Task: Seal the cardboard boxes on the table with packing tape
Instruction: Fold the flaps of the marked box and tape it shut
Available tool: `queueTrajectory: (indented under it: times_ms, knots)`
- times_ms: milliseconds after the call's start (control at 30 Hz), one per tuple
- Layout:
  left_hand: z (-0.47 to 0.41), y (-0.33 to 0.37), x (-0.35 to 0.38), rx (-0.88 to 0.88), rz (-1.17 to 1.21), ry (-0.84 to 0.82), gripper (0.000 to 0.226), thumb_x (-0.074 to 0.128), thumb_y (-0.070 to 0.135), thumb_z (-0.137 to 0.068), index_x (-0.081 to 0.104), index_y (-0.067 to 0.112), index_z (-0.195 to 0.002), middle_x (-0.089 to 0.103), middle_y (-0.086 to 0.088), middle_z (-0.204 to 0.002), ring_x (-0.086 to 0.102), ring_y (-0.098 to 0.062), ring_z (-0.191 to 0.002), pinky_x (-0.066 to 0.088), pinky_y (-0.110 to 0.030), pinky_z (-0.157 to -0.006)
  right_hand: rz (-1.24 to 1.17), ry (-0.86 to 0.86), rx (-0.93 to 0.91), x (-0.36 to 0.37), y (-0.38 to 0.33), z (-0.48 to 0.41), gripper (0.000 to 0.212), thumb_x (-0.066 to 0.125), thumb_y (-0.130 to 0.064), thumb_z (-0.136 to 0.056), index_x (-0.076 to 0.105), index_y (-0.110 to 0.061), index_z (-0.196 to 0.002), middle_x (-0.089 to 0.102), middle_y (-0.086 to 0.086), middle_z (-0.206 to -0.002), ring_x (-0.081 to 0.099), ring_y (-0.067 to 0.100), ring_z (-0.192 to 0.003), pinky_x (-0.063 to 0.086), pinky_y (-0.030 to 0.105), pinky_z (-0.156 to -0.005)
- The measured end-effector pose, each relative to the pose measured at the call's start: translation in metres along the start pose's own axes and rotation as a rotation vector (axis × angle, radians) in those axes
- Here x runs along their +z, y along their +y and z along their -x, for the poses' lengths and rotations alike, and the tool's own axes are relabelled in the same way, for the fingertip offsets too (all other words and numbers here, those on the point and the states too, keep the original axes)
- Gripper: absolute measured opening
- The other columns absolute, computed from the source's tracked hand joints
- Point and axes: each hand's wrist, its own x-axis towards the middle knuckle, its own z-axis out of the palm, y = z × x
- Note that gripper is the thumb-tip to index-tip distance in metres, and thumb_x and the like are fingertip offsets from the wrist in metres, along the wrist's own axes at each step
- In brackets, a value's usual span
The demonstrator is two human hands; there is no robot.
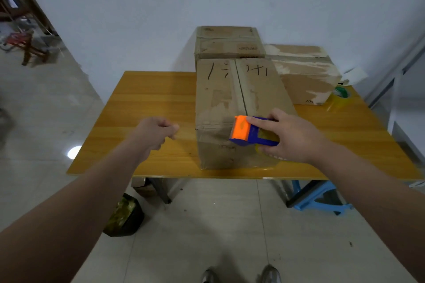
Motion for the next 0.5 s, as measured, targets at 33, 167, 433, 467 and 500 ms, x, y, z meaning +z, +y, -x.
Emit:
queueTrajectory:
  times_ms: [33, 167, 433, 467, 500]
  knots:
    - [-0.001, -0.002, 0.004, -0.016, 0.007, 0.011, 0.023, 0.061, 0.03, -0.092, 0.061, 0.01, -0.082, 0.059, -0.01, -0.081, 0.032, -0.016, -0.055, 0.031, -0.029, -0.048, 0.058, 0.005, -0.013, -0.003, -0.002, -0.004, 0.074, 0.054, -0.056, -0.087, 0.011, -0.05, -0.146, 0.039, -0.004, -0.116, 0.041, 0.01, -0.081, 0.028, 0.022, -0.059]
    - [-0.006, -0.006, 0.017, -0.002, 0.002, 0.12, 0.036, 0.063, 0.043, -0.088, 0.055, 0.009, -0.079, 0.046, -0.007, -0.071, 0.031, -0.02, -0.055, 0.033, -0.034, -0.053, 0.23, 0.037, -0.05, -0.016, -0.01, -0.019, 0.069, 0.047, -0.056, -0.09, 0.01, -0.044, -0.148, 0.043, 0.002, -0.121, 0.041, 0.016, -0.089, 0.031, 0.027, -0.069]
    - [-0.014, -0.021, 0.033, 0.093, -0.078, 0.29, 0.051, 0.064, 0.048, -0.084, 0.028, 0.02, -0.061, 0.025, 0.001, -0.056, 0.026, -0.022, -0.054, 0.031, -0.04, -0.058, 0.362, -0.019, -0.122, -0.029, -0.027, -0.037, 0.071, 0.046, -0.062, -0.088, 0.015, -0.04, -0.148, 0.044, 0.005, -0.129, 0.047, 0.026, -0.112, 0.038, 0.036, -0.091]
    - [-0.015, -0.022, 0.033, 0.087, -0.085, 0.297, 0.05, 0.064, 0.049, -0.084, 0.03, 0.02, -0.061, 0.027, 0.001, -0.056, 0.027, -0.021, -0.053, 0.031, -0.038, -0.057, 0.362, -0.032, -0.119, -0.031, -0.026, -0.039, 0.075, 0.049, -0.065, -0.085, 0.015, -0.04, -0.148, 0.044, 0.005, -0.129, 0.047, 0.025, -0.112, 0.038, 0.035, -0.091]
    - [-0.016, -0.022, 0.034, 0.082, -0.089, 0.305, 0.048, 0.064, 0.049, -0.084, 0.032, 0.021, -0.061, 0.029, 0.001, -0.056, 0.029, -0.02, -0.052, 0.031, -0.035, -0.054, 0.37, -0.039, -0.117, -0.033, -0.026, -0.04, 0.078, 0.051, -0.066, -0.083, 0.016, -0.041, -0.147, 0.044, 0.004, -0.13, 0.047, 0.025, -0.113, 0.038, 0.035, -0.091]
